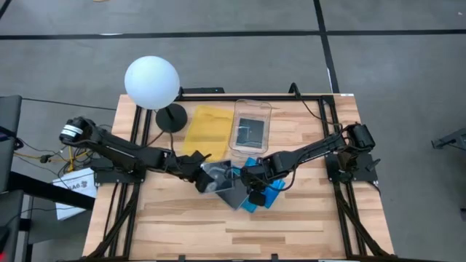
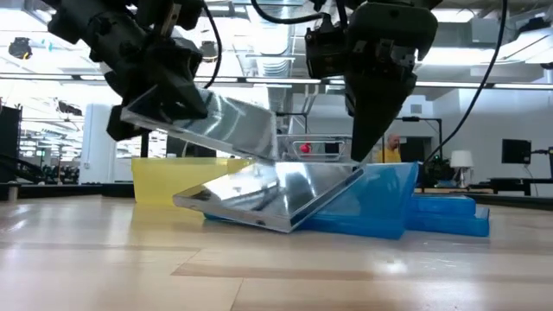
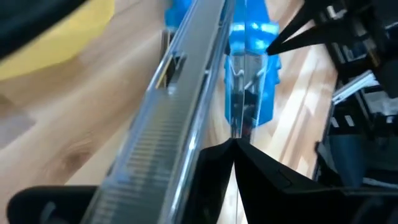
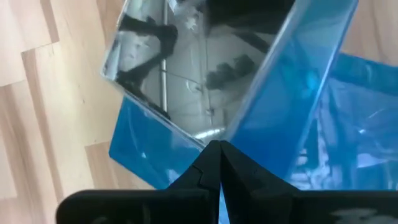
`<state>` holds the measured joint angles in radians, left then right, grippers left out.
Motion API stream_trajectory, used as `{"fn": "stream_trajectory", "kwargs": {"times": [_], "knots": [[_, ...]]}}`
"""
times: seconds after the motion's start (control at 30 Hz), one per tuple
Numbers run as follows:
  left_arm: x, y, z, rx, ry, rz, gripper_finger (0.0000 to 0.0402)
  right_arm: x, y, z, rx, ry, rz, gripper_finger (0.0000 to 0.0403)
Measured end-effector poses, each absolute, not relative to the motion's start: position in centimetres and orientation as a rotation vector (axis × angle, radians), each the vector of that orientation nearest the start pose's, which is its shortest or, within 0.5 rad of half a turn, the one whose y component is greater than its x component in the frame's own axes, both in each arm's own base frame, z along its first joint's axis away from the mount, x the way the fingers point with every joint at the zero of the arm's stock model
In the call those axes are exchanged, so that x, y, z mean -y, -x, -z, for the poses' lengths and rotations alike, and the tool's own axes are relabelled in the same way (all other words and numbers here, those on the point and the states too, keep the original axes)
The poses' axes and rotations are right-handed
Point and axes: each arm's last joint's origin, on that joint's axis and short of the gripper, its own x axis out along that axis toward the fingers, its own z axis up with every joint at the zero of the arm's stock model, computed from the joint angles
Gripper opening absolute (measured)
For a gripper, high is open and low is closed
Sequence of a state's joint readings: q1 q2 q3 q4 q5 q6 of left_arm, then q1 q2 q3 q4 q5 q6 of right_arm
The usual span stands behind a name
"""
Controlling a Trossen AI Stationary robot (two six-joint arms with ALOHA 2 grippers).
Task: Pick & place jewel cases by type
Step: Put the black CD case into the transparent bin
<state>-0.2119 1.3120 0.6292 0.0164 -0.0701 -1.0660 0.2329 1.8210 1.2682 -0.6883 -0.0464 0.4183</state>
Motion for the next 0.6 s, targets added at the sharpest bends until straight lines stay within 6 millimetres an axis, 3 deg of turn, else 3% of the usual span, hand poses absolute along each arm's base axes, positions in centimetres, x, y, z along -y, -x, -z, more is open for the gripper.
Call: {"fn": "stream_trajectory", "kwargs": {"times": [0.27,0.6], "knots": [[4.8,-23.8,-20.9,-0.620,0.889,-0.214,0.0085,-8.5,-34.6,-19.1,-1.285,-0.301,0.006,0.0000],[4.8,-23.9,-22.2,-0.675,0.794,-0.217,0.0085,-8.5,-33.6,-18.9,-1.386,-0.370,0.045,0.0000]]}}
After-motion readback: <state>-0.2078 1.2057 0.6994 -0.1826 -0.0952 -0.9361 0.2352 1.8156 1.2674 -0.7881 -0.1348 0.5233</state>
